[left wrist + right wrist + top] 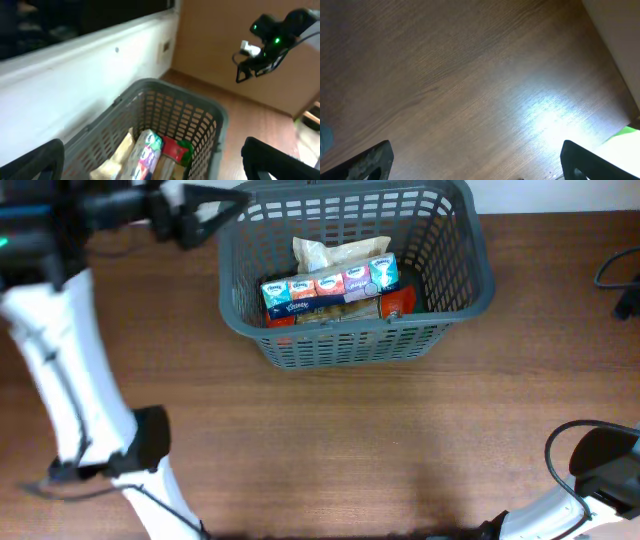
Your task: Pack container
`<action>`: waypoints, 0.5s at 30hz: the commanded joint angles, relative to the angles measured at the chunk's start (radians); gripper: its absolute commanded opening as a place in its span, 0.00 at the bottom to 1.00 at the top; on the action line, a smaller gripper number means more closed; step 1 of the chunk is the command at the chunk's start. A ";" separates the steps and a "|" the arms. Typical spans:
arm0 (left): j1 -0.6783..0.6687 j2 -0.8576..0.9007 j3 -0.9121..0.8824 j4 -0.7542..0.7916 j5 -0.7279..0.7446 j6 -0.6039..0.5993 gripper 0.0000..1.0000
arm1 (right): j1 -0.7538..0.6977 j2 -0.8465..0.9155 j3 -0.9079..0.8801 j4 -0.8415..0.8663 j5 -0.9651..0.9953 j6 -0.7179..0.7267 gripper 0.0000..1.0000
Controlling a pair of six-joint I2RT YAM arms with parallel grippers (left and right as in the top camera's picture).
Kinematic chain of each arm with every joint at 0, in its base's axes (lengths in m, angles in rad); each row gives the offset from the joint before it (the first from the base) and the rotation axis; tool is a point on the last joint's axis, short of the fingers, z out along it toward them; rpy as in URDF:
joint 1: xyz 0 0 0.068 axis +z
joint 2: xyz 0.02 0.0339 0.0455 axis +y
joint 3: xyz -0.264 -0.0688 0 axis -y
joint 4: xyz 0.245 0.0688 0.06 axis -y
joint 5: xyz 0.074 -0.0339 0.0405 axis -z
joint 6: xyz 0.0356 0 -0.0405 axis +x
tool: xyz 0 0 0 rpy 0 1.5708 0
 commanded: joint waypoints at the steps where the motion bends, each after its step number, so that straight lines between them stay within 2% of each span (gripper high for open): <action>1: 0.098 -0.135 0.028 -0.112 -0.012 -0.017 0.99 | -0.003 -0.004 -0.003 0.001 -0.005 0.009 0.99; 5: 0.209 -0.256 0.026 -0.309 -0.143 -0.003 0.99 | -0.003 -0.004 -0.003 0.001 -0.005 0.009 0.99; 6: 0.230 -0.288 0.017 -0.309 -0.181 -0.070 0.99 | -0.003 -0.004 -0.003 0.001 -0.005 0.009 0.99; 10: 0.276 -0.418 0.016 -0.308 -0.242 -0.073 0.99 | -0.003 -0.004 -0.003 0.001 -0.005 0.009 0.99; 15: 0.279 -0.565 0.006 -0.309 -0.483 -0.074 0.99 | -0.003 -0.004 -0.003 0.001 -0.005 0.009 0.99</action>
